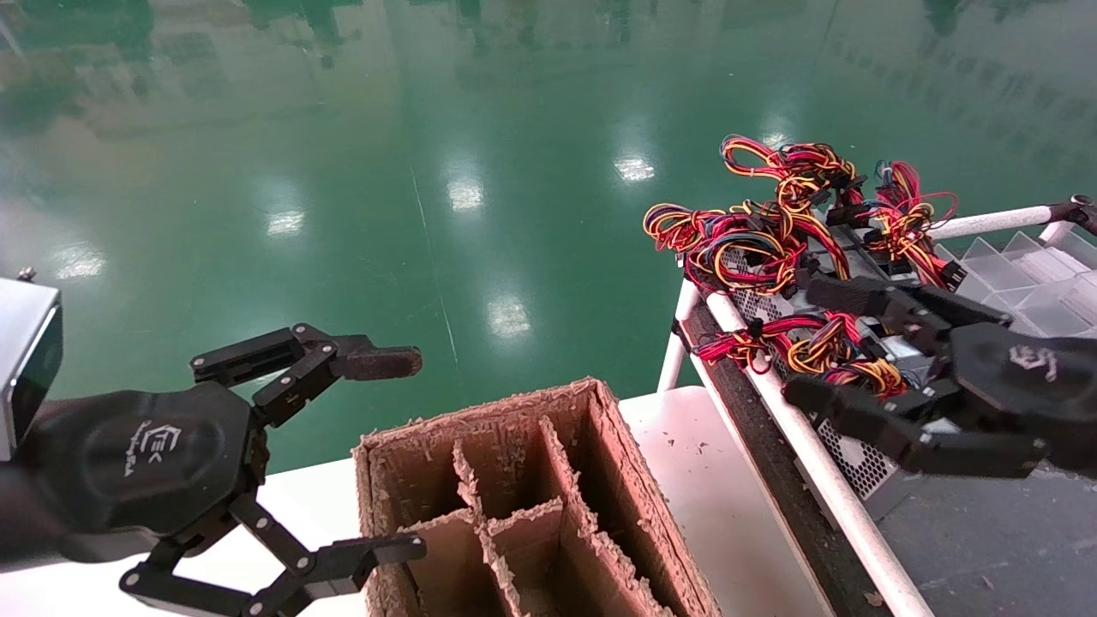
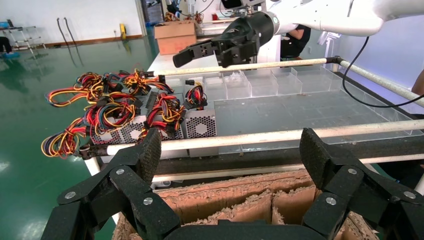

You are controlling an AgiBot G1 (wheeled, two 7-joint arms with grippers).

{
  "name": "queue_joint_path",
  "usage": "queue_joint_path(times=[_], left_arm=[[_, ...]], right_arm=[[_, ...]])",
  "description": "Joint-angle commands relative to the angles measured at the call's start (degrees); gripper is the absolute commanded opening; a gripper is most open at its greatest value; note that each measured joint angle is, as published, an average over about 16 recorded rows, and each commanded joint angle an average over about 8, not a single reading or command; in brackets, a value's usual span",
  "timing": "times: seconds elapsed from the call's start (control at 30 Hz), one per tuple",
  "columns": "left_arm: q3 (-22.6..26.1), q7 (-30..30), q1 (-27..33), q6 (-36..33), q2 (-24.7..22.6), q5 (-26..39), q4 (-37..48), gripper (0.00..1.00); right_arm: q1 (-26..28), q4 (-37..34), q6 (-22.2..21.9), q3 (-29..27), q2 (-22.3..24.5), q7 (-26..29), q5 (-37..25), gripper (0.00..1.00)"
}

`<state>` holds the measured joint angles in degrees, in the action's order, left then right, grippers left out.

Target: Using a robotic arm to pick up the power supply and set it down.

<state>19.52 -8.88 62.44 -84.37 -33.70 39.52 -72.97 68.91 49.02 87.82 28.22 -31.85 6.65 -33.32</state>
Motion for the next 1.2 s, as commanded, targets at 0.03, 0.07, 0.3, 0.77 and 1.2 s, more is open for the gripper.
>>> queue_joint_path(times=[0.03, 0.07, 0.3, 0.77, 1.2], left_arm=[[0.0, 0.0, 0.0, 0.0, 0.0, 0.0, 0.0, 1.00], [0.0, 0.0, 0.0, 0.0, 0.0, 0.0, 0.0, 1.00], [0.0, 0.0, 0.0, 0.0, 0.0, 0.0, 0.0, 1.00], [0.0, 0.0, 0.0, 0.0, 0.0, 0.0, 0.0, 1.00], [0.0, 0.0, 0.0, 0.0, 0.0, 0.0, 0.0, 1.00]], right_arm=[[-0.5, 1.8, -0.2, -0.9, -0.2, 0.3, -0.6, 1.00], [-0.8, 2.7, -0.2, -1.3, -0.3, 0.4, -0.9, 1.00], [-2.7, 9.0, -0.8, -4.5, -1.2, 1.5, -3.1, 1.00], [-6.5, 21.6, -1.9, -10.7, -2.8, 3.6, -7.5, 1.00], [-7.8, 25.8, -2.2, -12.9, -3.4, 4.3, -9.1, 1.00]])
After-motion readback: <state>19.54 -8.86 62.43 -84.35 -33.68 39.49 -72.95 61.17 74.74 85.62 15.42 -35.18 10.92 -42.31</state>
